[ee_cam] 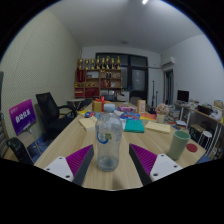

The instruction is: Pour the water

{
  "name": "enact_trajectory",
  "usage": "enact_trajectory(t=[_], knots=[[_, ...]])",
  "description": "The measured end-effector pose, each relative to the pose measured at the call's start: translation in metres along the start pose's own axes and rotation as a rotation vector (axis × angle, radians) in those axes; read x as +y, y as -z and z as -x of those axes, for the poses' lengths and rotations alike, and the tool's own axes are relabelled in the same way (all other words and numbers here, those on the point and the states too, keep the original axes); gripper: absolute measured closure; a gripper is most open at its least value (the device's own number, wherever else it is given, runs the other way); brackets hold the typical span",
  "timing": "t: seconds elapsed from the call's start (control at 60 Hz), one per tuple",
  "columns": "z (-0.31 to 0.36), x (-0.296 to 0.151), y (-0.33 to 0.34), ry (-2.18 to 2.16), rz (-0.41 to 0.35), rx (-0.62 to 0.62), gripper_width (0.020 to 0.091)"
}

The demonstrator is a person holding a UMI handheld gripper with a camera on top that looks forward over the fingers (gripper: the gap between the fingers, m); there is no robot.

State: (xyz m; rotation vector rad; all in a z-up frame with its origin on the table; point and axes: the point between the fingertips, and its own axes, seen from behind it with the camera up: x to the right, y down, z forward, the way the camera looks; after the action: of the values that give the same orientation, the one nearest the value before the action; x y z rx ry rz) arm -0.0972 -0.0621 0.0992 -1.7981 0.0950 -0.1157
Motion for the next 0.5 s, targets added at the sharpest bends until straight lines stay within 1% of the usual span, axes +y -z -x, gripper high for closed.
enact_trajectory(t=[0.067,0.167,0.233,0.267,0.3,0.35,0.383,0.417,0.433,0.45,0.467,0.5], knots=[[0.001,0.006,-0.039,-0.01,-0.012,-0.01,0.0283],[0.006,0.013,-0.078,-0.03,-0.028,-0.021,0.0279],[0.011,0.01,-0.095,-0.027,-0.044,-0.033,0.0289],[0.014,0.009,-0.101,-0.014,-0.046,-0.049,0.0425],[0.017,0.012,-0.105,0.004,-0.031,-0.059,0.0562],[0.015,0.01,-0.113,0.018,-0.038,-0.06,0.0566],[0.016,0.008,-0.115,0.032,-0.05,-0.067,0.0584],[0.017,0.006,-0.116,0.036,-0.056,-0.078,0.0609],[0.017,0.008,-0.117,0.035,-0.048,-0.083,0.0623],[0.016,0.007,-0.116,0.032,-0.042,-0.088,0.0661],[0.015,0.008,-0.114,0.024,-0.037,-0.095,0.0657],[0.019,0.009,-0.119,0.018,-0.021,-0.111,0.0696]])
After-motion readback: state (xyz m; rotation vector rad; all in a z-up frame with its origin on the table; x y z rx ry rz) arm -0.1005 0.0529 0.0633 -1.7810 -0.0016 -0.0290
